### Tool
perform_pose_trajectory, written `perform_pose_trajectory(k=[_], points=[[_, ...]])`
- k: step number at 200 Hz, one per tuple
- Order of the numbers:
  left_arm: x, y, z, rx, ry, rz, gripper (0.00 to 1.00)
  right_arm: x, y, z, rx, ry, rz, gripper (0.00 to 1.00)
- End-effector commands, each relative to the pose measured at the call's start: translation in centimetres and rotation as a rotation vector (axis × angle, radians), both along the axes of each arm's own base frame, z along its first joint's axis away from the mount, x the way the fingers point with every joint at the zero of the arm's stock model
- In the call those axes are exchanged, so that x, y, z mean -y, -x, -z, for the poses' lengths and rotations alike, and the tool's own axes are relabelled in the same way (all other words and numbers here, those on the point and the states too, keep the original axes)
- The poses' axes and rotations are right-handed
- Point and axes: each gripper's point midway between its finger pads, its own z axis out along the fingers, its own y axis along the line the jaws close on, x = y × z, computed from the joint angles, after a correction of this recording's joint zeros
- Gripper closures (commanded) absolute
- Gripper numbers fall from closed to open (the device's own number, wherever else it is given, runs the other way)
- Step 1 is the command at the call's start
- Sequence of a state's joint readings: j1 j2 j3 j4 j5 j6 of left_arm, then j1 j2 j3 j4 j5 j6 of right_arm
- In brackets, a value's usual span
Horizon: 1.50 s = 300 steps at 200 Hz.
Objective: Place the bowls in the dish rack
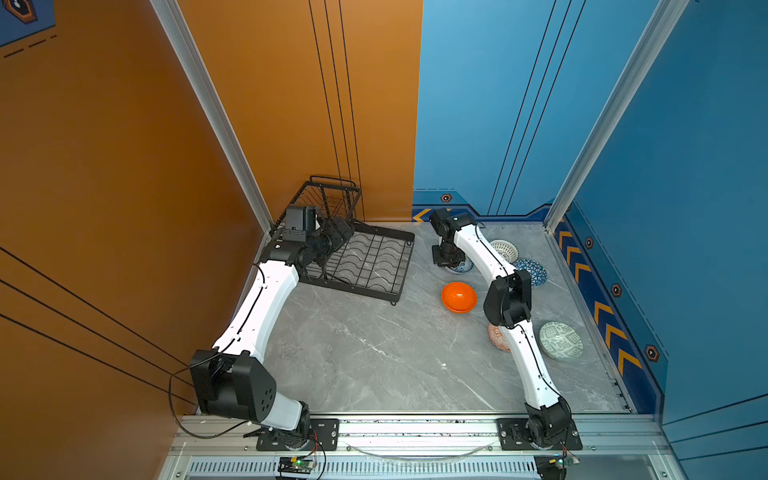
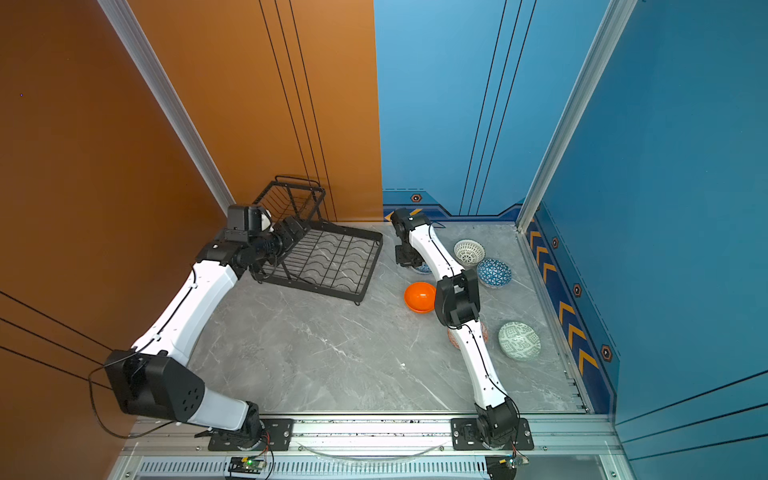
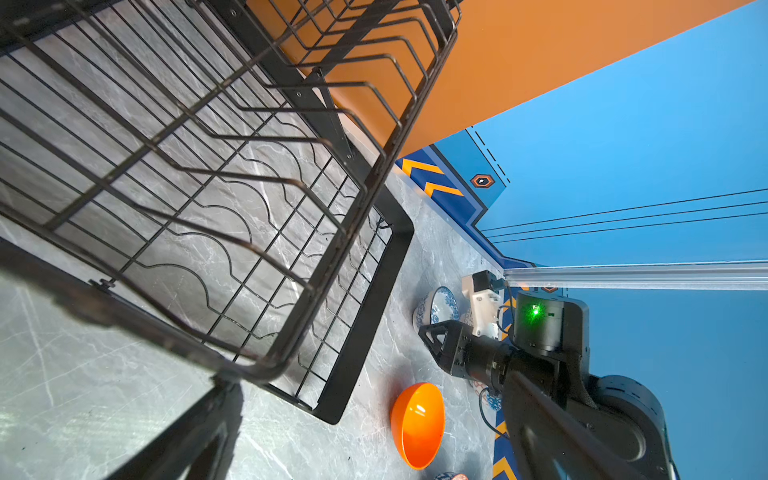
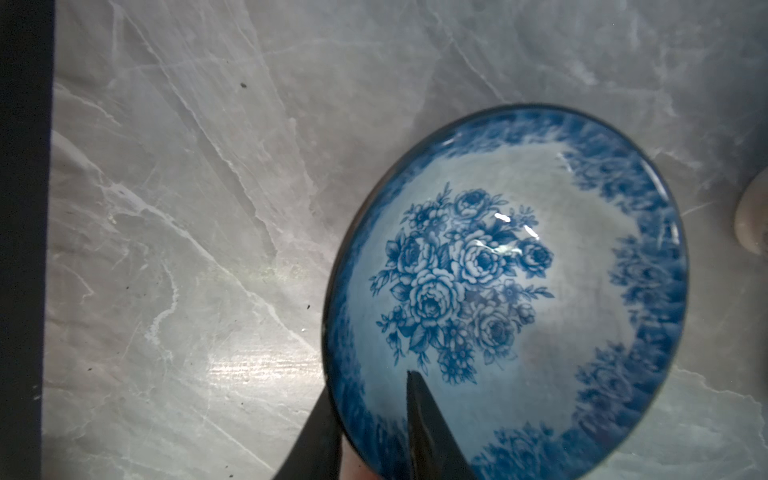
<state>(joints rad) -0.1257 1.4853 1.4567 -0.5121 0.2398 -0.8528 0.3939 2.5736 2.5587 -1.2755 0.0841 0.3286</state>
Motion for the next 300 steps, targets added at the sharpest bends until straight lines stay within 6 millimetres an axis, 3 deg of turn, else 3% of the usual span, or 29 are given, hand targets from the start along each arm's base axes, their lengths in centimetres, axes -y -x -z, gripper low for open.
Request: perform_pose_trajectory(k=[1,38,61,90,120,155,196,223,253,300], points=[[0.6,-0.6,-1.2,0.038,-0.007,0.036,0.02,-0.1,-0.3,-1.0,0.023,-0.003,0.005,0.63],[0.7,-0.5,-1.3,0.049,-0.022,0.056,0.02,-1.3,-0.9,-3.7,0.091,-0.054,0.008,0.47],[0.5,-0.3,-1.9,0.071,-0.044,0.059,0.02,-2.6,-0.6,-5.7,0.121,-0.104,0.016,0.33],[0.1,-0.2,-3.5,0.128,-0.093,0.069,0.02,-6.3,0.7,-7.0,0.124,-0.208,0.014,0.16],[-0.4,0.3,-4.4,0.156,-0.106,0.072,0.02,-10.9,2.0,-7.8,0.128,-0.31,-0.012,0.09],[-1.7,1.2,-4.2,0.153,-0.105,0.039,0.02,-13.9,3.1,-6.6,0.079,-0.375,-0.018,0.1],[-3.0,1.9,-3.8,0.14,-0.092,-0.002,0.02,-15.8,4.2,-4.0,0.03,-0.368,-0.03,0.26],[-4.0,2.1,-4.0,0.141,-0.084,-0.032,0.02,-15.9,4.9,-2.2,0.003,-0.327,-0.038,0.36],[-5.3,2.2,-3.4,0.118,-0.061,-0.078,0.02,-15.7,5.3,-0.7,-0.02,-0.291,-0.043,0.4],[-5.4,2.5,-2.6,0.09,-0.033,-0.102,0.02,-15.5,5.4,1.5,-0.036,-0.245,-0.05,0.5]])
